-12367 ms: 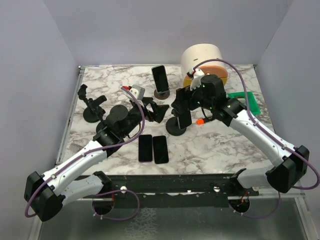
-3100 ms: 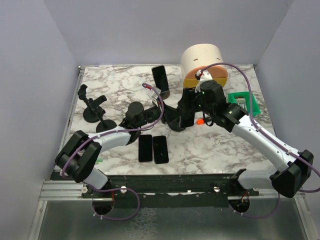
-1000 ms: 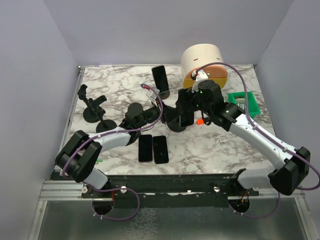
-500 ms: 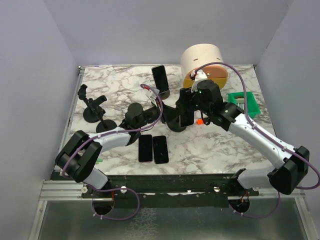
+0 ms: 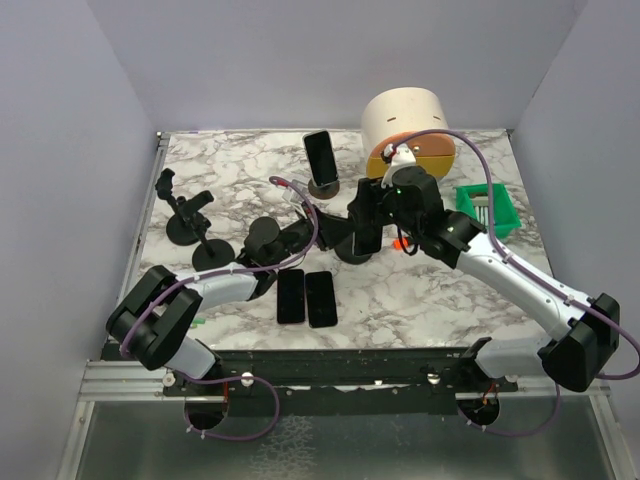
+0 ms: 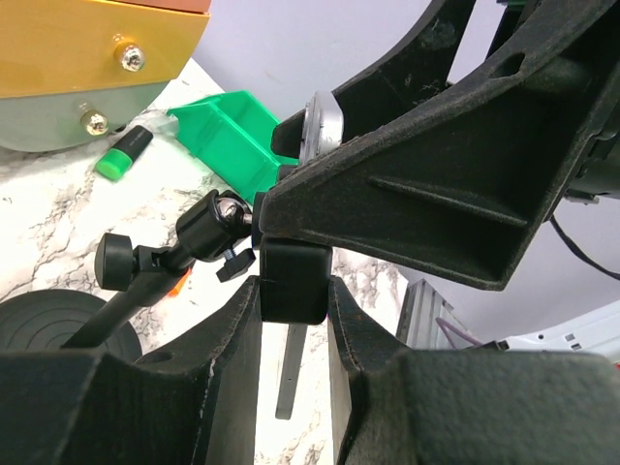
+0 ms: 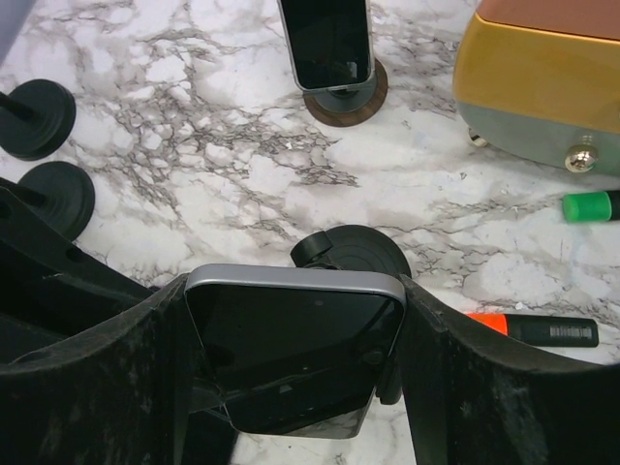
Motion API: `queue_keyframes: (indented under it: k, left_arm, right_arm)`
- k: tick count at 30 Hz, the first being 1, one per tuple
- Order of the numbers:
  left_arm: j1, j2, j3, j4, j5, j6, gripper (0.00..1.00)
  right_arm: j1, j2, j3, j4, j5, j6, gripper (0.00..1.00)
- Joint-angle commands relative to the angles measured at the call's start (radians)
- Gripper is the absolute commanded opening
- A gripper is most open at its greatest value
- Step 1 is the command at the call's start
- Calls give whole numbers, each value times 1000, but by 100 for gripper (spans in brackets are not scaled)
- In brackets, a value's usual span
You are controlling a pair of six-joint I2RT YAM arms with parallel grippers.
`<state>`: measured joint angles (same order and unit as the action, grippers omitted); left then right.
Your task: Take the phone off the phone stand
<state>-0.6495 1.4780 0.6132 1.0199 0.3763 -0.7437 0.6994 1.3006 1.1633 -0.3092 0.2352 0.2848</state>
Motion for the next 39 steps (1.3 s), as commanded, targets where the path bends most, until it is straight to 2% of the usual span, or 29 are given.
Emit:
queue_keyframes:
  k: [1, 14, 25, 30, 34, 35, 36, 39]
  left_arm:
    - [43, -31, -54, 4, -89, -68, 0]
    - [80, -24, -55, 6, -93, -182, 0]
    - [116, -1, -87, 39, -117, -263, 0]
    - [119, -2, -79, 30, -105, -252, 0]
    - [111, -13, -56, -3, -62, -187, 0]
    - [105, -22, -53, -13, -61, -166, 2]
    - [100, -31, -46, -27, -59, -136, 7]
    - [81, -59, -28, -72, -47, -68, 34]
  right_arm:
    - [-23, -25, -38, -83, 150, 5, 0]
    - [-30, -61, -81, -68, 117, 32, 0]
    - [-35, -117, -102, -39, 0, 77, 0]
    - [-39, -113, -99, -50, -26, 92, 0]
    - [-40, -92, -72, -75, -11, 88, 0]
    - [-40, -83, -60, -84, -8, 88, 0]
    - [-40, -74, -49, -91, -8, 88, 0]
    - [-40, -48, -15, -110, -12, 89, 0]
